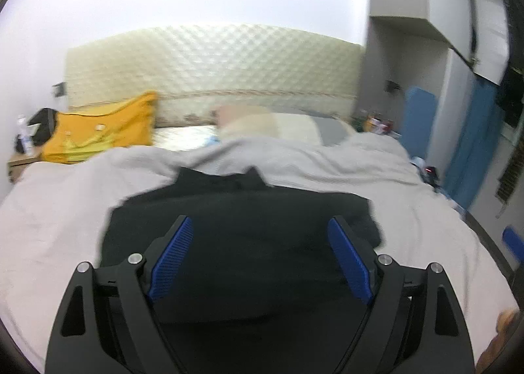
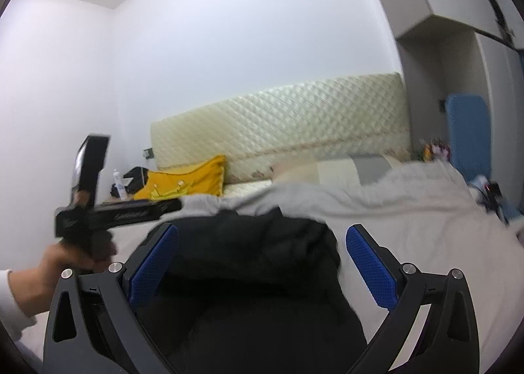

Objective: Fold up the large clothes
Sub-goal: 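Lay the sleeve on the jacket body and open the left gripper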

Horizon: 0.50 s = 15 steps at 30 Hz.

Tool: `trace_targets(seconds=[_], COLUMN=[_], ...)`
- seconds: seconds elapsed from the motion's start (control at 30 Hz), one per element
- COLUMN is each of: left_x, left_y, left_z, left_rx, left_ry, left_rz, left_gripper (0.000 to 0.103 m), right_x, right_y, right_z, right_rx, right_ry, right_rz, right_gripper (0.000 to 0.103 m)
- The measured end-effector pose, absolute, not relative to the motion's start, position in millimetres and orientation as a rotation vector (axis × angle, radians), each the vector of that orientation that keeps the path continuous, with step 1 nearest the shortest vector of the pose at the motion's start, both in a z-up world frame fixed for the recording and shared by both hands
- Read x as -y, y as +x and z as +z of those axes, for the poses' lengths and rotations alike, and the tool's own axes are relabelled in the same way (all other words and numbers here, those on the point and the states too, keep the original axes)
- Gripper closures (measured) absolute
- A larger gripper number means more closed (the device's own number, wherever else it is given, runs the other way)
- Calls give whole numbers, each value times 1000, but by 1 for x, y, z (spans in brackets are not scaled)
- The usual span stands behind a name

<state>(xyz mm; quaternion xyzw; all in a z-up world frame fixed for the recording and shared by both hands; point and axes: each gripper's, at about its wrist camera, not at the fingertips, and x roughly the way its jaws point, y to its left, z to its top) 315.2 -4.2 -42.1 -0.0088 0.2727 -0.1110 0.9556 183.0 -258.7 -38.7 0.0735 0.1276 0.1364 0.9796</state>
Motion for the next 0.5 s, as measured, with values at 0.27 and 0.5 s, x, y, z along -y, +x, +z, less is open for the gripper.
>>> trace_targets(seconds=[0.27, 0.5], left_x=[-66, -82], left_y=[363, 402], left_z=[-74, -141], left_rx=[-611, -707], left_ry=[-61, -21], left_rz=[-80, -31], left_gripper=[19, 18], right_x=[234, 205], right_y=[297, 377], right_z=[-56, -133], right_rx=[-376, -547], right_ry=[135, 127], right_rz=[312, 320], right_gripper=[17, 17])
